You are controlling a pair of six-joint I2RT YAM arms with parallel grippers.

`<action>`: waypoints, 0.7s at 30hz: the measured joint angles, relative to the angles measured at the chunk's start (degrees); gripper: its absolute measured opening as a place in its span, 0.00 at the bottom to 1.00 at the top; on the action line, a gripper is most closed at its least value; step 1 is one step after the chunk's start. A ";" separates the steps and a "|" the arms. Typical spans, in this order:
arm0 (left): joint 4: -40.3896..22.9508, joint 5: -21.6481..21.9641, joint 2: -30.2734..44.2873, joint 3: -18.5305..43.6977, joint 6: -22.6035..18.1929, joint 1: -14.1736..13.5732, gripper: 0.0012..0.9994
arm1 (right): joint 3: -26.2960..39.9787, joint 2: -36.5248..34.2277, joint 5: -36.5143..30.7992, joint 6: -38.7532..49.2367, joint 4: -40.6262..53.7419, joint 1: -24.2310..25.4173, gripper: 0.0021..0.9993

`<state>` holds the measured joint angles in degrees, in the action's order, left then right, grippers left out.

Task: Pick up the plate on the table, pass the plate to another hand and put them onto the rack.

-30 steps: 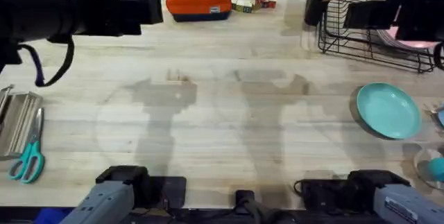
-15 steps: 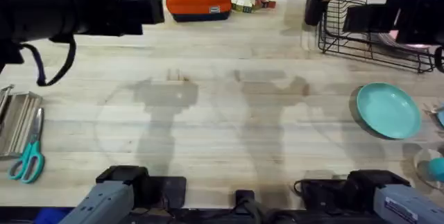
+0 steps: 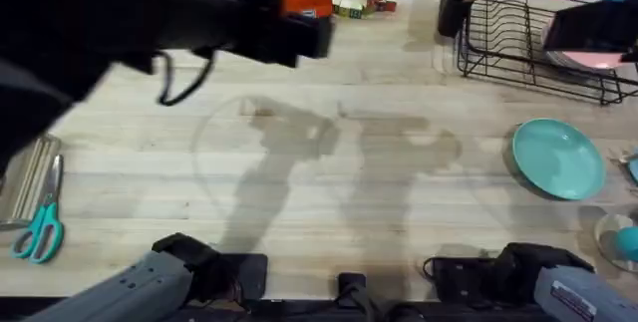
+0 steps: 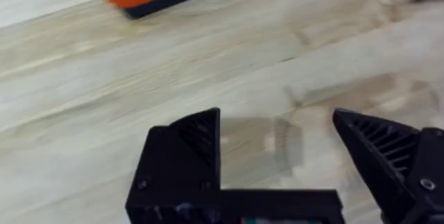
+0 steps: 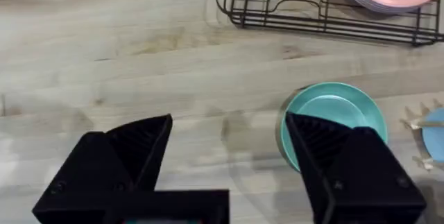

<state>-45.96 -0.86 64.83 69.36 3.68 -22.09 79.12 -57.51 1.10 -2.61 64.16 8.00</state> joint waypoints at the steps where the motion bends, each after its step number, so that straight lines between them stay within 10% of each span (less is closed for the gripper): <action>1: 0.87 0.00 0.75 0.00 0.45 -1.60 1.00 | 0.11 0.49 0.01 0.00 0.37 0.34 1.00; 21: 11.47 -0.66 14.41 0.00 6.31 -25.46 1.00 | 1.20 7.31 -0.28 0.48 9.81 1.68 1.00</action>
<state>-34.49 -1.52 79.24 69.36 9.99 -47.55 80.32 -50.19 0.82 -2.13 73.97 9.67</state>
